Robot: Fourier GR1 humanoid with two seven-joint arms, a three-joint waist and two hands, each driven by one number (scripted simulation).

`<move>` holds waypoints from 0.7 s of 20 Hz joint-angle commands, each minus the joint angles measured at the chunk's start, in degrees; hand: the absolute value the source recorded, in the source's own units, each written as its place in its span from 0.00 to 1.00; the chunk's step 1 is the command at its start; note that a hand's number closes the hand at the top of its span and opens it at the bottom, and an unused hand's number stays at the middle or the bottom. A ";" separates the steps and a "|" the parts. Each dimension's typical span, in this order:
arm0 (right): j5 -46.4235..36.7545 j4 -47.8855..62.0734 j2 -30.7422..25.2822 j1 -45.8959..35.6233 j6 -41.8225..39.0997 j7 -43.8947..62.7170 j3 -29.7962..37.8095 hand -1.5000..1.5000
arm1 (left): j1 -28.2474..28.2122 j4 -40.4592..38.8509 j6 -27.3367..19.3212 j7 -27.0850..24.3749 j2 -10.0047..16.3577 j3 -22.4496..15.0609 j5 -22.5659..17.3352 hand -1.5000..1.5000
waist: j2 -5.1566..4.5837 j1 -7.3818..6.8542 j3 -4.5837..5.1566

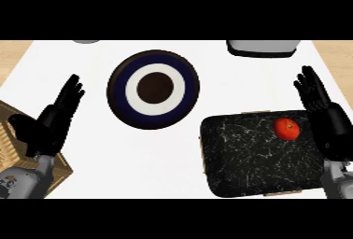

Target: Pick the tomato from the tray and place it in the plate

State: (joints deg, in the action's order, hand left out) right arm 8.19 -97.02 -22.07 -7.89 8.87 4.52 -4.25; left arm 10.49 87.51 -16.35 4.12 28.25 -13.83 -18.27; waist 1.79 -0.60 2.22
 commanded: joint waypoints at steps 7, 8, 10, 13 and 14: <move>-21.21 15.91 -11.64 -11.74 -0.57 5.12 -7.99 1.00 | 6.34 2.38 3.20 -2.42 2.49 1.89 1.79 0.50 | -2.84 -0.89 0.12; -25.21 18.13 -12.23 -12.37 1.68 7.26 -9.17 1.00 | 6.76 2.40 3.55 -2.30 2.13 1.70 1.46 0.50 | -3.02 -1.44 -0.70; -30.16 22.68 -4.13 -14.72 10.57 12.65 -11.54 1.00 | 8.24 3.19 4.64 -2.27 2.15 1.47 1.32 0.50 | -2.65 -2.46 -1.92; -27.15 27.19 11.01 -13.23 25.22 5.08 -7.72 0.00 | 6.39 2.04 5.18 -3.41 1.70 1.68 1.42 0.50 | -2.42 -1.38 -2.33; -26.41 26.91 13.68 -12.46 27.97 1.69 -7.36 0.00 | 8.63 1.36 5.45 -1.97 2.05 2.72 0.69 0.50 | -2.38 -0.66 -2.37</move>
State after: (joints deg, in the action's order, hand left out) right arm -16.12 -74.14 -17.26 -21.44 25.30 10.39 -12.45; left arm 17.84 89.27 -11.63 1.62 30.14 -11.81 -17.25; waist -0.75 -2.10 0.25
